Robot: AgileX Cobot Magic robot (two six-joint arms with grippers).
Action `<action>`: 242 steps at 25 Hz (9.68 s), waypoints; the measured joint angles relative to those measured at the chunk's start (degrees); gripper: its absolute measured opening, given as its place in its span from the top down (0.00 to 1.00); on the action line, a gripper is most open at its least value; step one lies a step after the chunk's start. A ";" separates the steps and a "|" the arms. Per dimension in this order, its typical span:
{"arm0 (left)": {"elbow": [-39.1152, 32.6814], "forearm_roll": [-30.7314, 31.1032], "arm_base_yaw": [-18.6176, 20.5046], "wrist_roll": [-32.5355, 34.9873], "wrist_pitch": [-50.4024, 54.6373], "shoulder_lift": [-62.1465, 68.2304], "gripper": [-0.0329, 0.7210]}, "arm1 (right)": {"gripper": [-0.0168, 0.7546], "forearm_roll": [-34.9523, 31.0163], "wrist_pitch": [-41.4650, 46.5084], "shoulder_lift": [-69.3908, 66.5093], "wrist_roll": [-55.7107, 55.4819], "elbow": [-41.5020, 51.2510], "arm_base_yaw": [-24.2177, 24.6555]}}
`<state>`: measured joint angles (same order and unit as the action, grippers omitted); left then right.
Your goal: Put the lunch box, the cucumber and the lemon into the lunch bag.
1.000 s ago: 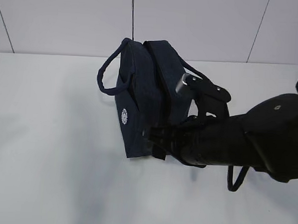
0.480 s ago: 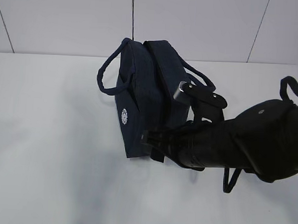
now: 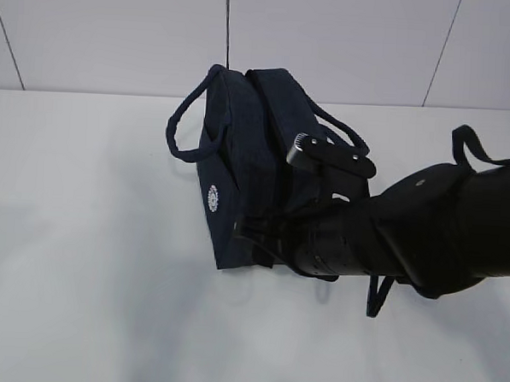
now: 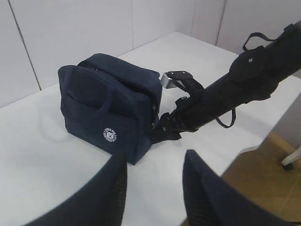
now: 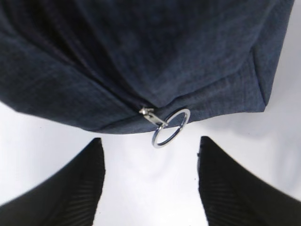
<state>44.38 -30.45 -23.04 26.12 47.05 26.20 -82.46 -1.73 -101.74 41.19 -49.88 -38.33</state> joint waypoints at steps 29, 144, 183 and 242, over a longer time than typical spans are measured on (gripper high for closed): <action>0.00 0.00 0.00 0.00 0.00 0.00 0.60 | 0.69 -0.21 -3.27 -3.83 1.49 -4.03 0.00; 0.00 -1.42 0.00 0.00 -0.47 0.00 0.63 | 0.53 -11.59 3.54 0.97 26.21 -0.96 0.00; 0.00 -1.42 0.00 -0.08 -0.47 0.00 0.64 | 0.98 -16.59 -6.70 -5.16 26.90 -4.97 0.00; 0.00 -1.42 0.00 -0.21 -2.59 0.00 0.64 | 0.98 -23.30 -0.03 10.15 36.66 -1.39 0.00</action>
<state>44.38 -31.87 -23.04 25.91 44.45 26.20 -105.75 -1.76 -91.59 77.85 -51.27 -38.33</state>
